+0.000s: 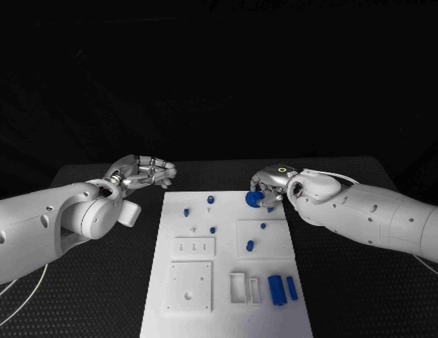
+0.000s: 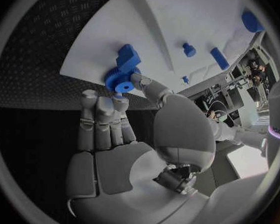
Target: Assemble the parts on the task board
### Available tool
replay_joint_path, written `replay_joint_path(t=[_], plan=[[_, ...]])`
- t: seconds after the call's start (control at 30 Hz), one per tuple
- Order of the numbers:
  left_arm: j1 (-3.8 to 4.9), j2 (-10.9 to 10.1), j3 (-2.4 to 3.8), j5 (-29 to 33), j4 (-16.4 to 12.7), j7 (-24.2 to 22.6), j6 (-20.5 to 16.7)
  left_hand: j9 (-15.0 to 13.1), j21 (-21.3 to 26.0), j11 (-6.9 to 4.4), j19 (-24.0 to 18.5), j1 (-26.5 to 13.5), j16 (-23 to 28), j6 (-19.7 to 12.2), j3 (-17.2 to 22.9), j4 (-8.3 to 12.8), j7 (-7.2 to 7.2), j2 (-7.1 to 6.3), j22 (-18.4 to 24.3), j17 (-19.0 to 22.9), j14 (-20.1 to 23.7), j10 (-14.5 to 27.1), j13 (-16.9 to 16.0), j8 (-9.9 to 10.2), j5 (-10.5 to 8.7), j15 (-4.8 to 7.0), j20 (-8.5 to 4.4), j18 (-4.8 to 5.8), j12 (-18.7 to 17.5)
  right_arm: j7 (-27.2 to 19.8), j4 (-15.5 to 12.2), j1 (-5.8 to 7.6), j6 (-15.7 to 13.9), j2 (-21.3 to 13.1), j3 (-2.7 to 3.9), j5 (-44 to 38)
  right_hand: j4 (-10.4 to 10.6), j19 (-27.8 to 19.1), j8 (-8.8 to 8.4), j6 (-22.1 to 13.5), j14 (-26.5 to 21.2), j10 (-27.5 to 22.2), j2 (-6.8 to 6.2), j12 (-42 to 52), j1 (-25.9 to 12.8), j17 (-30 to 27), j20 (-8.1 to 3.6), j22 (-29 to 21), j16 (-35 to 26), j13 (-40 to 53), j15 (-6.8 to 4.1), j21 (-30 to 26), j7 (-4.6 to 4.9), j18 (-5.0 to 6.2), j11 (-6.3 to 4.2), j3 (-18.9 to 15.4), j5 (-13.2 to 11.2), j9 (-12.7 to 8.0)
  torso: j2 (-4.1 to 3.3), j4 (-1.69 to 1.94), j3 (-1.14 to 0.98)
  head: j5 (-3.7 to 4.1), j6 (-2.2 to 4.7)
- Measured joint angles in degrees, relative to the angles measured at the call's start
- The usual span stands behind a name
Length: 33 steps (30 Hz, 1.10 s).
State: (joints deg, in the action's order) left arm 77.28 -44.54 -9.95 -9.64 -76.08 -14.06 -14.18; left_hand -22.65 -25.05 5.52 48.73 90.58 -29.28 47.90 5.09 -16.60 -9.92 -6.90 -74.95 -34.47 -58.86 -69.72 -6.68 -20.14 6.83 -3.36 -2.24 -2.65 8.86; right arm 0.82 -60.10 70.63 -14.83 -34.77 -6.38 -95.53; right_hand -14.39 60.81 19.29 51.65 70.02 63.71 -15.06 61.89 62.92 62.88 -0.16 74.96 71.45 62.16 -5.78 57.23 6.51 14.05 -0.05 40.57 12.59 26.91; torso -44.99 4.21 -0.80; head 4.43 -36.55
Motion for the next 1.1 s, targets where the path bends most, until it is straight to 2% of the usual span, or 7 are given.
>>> replay_joint_path(t=[0.2,0.6,0.9,1.1], plan=[[0.01,0.00,0.01,-0.02,-0.01,0.06,0.00,0.00,0.00,0.00,0.00,0.00,0.00,0.00,0.00,0.00,0.00,0.00,0.00,0.00,0.00,0.00,0.00,0.00,0.00,0.00,0.00,0.01,0.00,0.07,0.06,0.01,-0.09,0.02,-0.01,-0.50,0.81,0.31,0.28,0.27,0.26,0.59,0.69,0.47,-0.54,-0.23,-0.31,0.00,0.12,-0.08,-0.52,0.34,-0.27,0.00,-0.59,0.46,0.15,0.55,0.01,0.06,0.01,0.01,0.04],[0.01,-0.03,0.01,-0.04,0.01,0.17,-0.01,-0.01,0.00,0.00,0.00,0.00,0.00,0.00,0.00,0.00,0.00,0.00,0.01,0.01,0.00,0.00,0.00,0.00,0.00,0.00,0.00,0.03,0.00,0.23,-0.94,-0.23,-1.50,-0.17,-0.19,-1.72,1.20,1.34,0.51,0.80,1.02,1.31,0.90,0.84,-0.76,-0.59,-0.91,0.00,0.34,-0.25,-1.28,0.66,-0.80,0.01,-1.30,0.86,5.01,0.92,0.01,0.08,0.05,-0.12,0.13],[0.02,-0.12,0.01,-0.05,0.00,0.21,-0.01,-0.01,0.00,0.00,0.00,0.00,0.00,0.00,0.00,0.00,0.00,0.00,0.02,-0.04,0.00,0.00,0.00,0.00,0.00,0.00,0.00,0.04,0.00,0.98,-2.21,-0.28,-2.61,-0.10,-0.24,-3.32,1.35,1.54,0.84,1.17,1.54,1.56,0.89,0.84,-0.75,-0.71,-1.11,0.00,0.33,-0.35,-1.36,0.66,-1.17,0.01,-1.48,1.02,6.06,1.03,0.01,0.07,0.07,-0.30,0.26],[0.02,-0.26,0.01,-0.06,0.05,0.25,-0.02,-0.01,0.00,0.00,0.00,0.00,0.00,0.00,0.00,0.00,0.00,0.00,0.02,-0.03,0.00,0.00,0.00,0.00,0.00,0.00,0.00,0.05,-0.20,2.28,-3.97,-0.35,-3.71,0.25,0.74,-4.92,1.84,1.64,0.85,1.20,1.56,1.65,0.34,0.84,-1.30,-0.83,-1.20,0.00,0.33,-0.49,-1.34,0.66,-1.20,0.01,-1.41,1.18,6.50,1.79,0.05,-0.01,0.07,-0.41,0.38]])
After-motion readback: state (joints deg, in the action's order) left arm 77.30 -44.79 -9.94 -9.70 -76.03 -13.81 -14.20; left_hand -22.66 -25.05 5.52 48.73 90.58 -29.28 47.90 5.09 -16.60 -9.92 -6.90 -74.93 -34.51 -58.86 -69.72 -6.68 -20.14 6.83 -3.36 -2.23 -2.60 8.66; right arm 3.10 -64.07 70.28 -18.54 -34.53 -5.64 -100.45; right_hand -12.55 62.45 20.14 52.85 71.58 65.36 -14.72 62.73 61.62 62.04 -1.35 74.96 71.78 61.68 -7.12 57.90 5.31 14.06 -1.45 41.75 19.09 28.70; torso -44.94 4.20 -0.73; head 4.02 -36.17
